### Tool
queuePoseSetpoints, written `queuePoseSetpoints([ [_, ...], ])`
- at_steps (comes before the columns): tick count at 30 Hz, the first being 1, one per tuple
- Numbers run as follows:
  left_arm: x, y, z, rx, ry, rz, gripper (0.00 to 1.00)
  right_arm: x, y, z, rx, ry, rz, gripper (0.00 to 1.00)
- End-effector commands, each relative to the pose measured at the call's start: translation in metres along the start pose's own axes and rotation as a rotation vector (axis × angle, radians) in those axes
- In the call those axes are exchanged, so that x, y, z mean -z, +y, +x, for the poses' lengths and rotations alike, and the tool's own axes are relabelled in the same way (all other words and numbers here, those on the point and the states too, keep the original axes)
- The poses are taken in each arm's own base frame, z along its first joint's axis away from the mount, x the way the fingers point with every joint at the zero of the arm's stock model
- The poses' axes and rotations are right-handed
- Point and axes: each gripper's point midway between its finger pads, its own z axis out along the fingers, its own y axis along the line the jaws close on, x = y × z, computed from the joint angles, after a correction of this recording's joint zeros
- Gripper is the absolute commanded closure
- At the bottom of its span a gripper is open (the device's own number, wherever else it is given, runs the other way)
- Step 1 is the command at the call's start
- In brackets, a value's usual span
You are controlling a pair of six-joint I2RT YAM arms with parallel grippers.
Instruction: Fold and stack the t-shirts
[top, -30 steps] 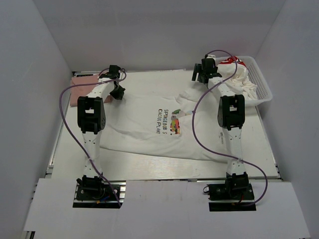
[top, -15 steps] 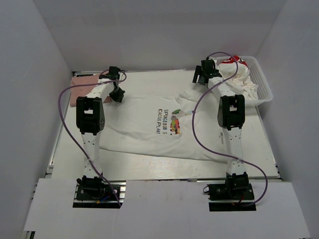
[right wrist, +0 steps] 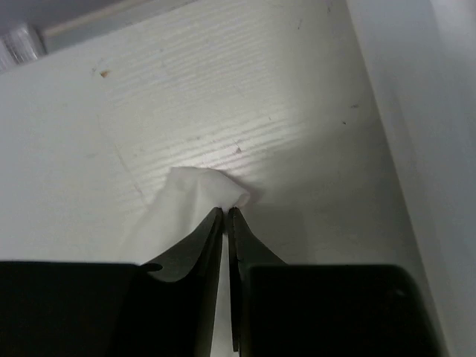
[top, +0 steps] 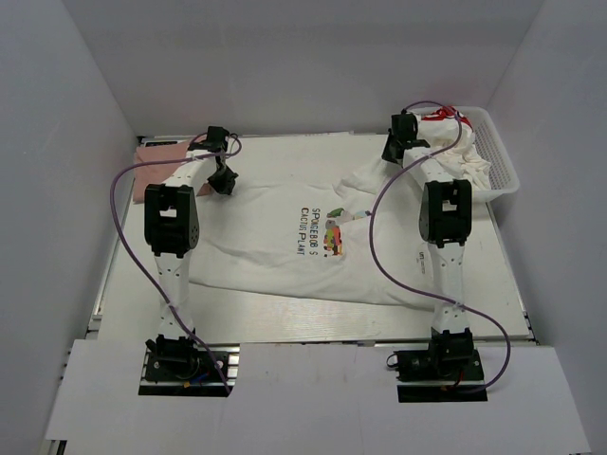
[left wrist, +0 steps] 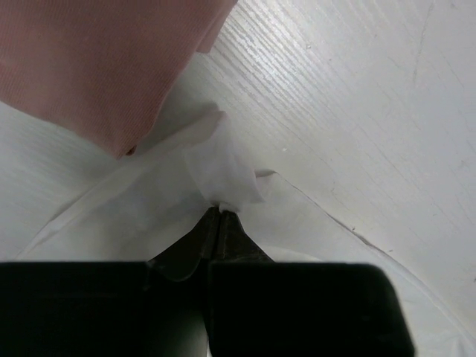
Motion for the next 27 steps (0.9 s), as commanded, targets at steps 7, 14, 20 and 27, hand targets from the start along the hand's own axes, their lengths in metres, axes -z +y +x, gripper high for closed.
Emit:
queuePoseSetpoints([
  [7, 0.049, -0.035, -0.043, -0.018, -0.127, 0.141, 0.98, 0.076, 0.004, -0.077, 0.034, -0.187, -0.018, 1.00],
  [14, 0.074, -0.027, -0.048, -0.020, -0.159, 0.147, 0.99, 0.151, 0.014, -0.059, 0.035, -0.189, -0.145, 1.00],
  [20, 0.086, -0.023, -0.031, -0.064, -0.159, 0.144, 0.99, 0.208, -0.003, -0.022, -0.002, -0.149, -0.155, 1.00],
  [27, 0.097, 0.017, -0.014, -0.080, -0.174, 0.046, 1.00, 0.262, -0.022, 0.009, -0.046, -0.097, -0.140, 1.00],
])
